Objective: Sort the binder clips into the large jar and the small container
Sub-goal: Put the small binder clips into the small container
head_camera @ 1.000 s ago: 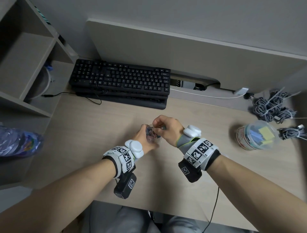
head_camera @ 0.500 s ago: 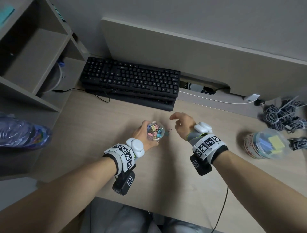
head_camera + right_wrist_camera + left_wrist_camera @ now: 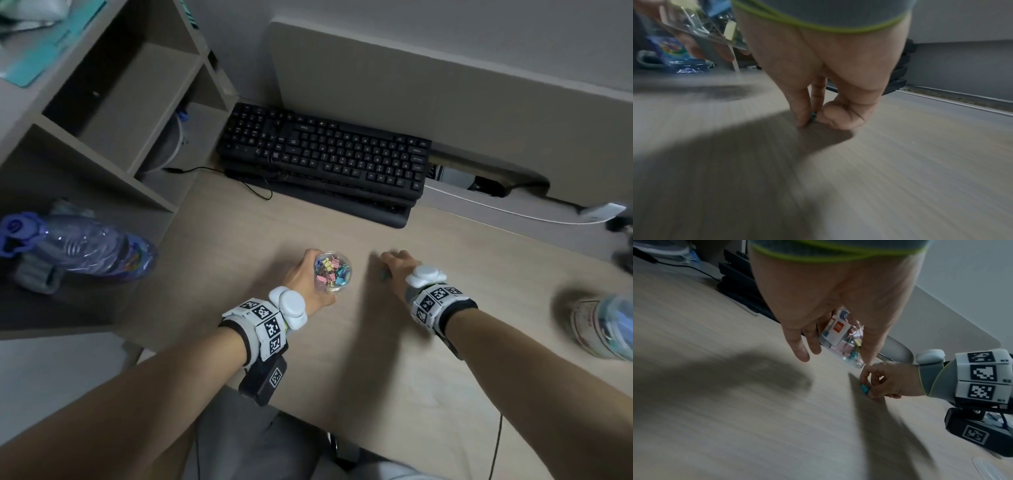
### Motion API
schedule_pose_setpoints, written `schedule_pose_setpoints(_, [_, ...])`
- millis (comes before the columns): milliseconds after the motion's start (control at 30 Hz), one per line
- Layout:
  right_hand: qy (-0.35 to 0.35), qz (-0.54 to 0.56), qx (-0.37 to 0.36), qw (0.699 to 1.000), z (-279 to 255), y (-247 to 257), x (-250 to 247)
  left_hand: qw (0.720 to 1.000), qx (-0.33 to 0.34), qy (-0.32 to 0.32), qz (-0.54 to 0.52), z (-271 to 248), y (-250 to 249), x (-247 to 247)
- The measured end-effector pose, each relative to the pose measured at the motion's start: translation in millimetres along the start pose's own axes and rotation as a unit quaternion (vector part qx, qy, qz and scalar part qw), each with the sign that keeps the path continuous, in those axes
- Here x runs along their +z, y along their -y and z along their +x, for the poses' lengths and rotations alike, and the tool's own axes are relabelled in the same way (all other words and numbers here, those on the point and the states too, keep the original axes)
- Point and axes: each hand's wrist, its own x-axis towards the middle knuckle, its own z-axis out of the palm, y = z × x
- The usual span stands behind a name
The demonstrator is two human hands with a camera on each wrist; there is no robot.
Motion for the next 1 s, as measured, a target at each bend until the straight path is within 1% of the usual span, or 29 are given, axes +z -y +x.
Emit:
schedule_pose_setpoints(100, [0.005, 0.001, 0.004, 1.0, -2.0, -0.3, -2.6, 1.0, -0.002, 0.003, -0.001, 2.2, 1.2, 2.0])
schedule_pose_setpoints(133, [-0.005, 0.019, 0.009, 1.0, -4.1, -0.1, -4.2, 1.0, -0.002, 0.006, 0.001, 3.1, 0.2, 2.2])
schedule_pose_setpoints(200, [-0.057, 0.102, 0.001, 0.993, -10.6, 0.3, -9.8, 1.0, 0.004, 0.014, 0.005, 6.9, -3.3, 2.9])
schedule_pose_setpoints(267, [-0.115, 0.212, -0.035, 0.97, -23.0, 5.5, -21.4, 1.0, 0.016, 0.024, 0.004, 10.3, -8.6, 4.2])
schedule_pose_setpoints(300, [-0.14, 0.248, -0.047, 0.957, -30.7, 8.5, -28.5, 0.999, 0.022, 0.029, 0.0, 11.5, -12.6, 5.7])
schedule_pose_setpoints(333, [-0.156, 0.275, -0.06, 0.947, -40.9, 11.7, -37.5, 0.999, 0.029, 0.035, -0.004, 12.7, -18.5, 7.6])
schedule_pose_setpoints(367, [-0.158, 0.289, -0.079, 0.941, -47.4, 16.8, -43.6, 0.999, 0.03, 0.039, -0.007, 13.4, -21.2, 9.1])
schedule_pose_setpoints(433, [-0.138, 0.29, -0.116, 0.94, -59.9, 24.3, -51.6, 0.998, 0.034, 0.052, -0.013, 13.6, -30.6, 13.1])
schedule_pose_setpoints(533, [-0.116, 0.257, -0.129, 0.951, -73.3, 20.5, -53.6, 0.996, 0.049, 0.076, -0.012, 10.7, -50.2, 19.7])
schedule_pose_setpoints(633, [-0.136, 0.241, -0.101, 0.956, -77.0, 10.7, -54.1, 0.994, 0.061, 0.084, -0.015, 8.4, -61.1, 23.1])
schedule_pose_setpoints(767, [-0.161, 0.245, -0.041, 0.955, -75.9, -1.0, -52.9, 0.992, 0.089, 0.092, -0.004, 1.6, -70.9, 30.0])
schedule_pose_setpoints(867, [-0.148, 0.215, -0.01, 0.965, -72.8, -11.2, -45.6, 0.99, 0.103, 0.1, 0.011, -2.9, -79.3, 35.8])
schedule_pose_setpoints(1000, [-0.138, 0.225, 0.002, 0.965, -78.3, -24.2, -39.7, 0.991, 0.097, 0.091, 0.002, 0.3, -86.5, 38.0])
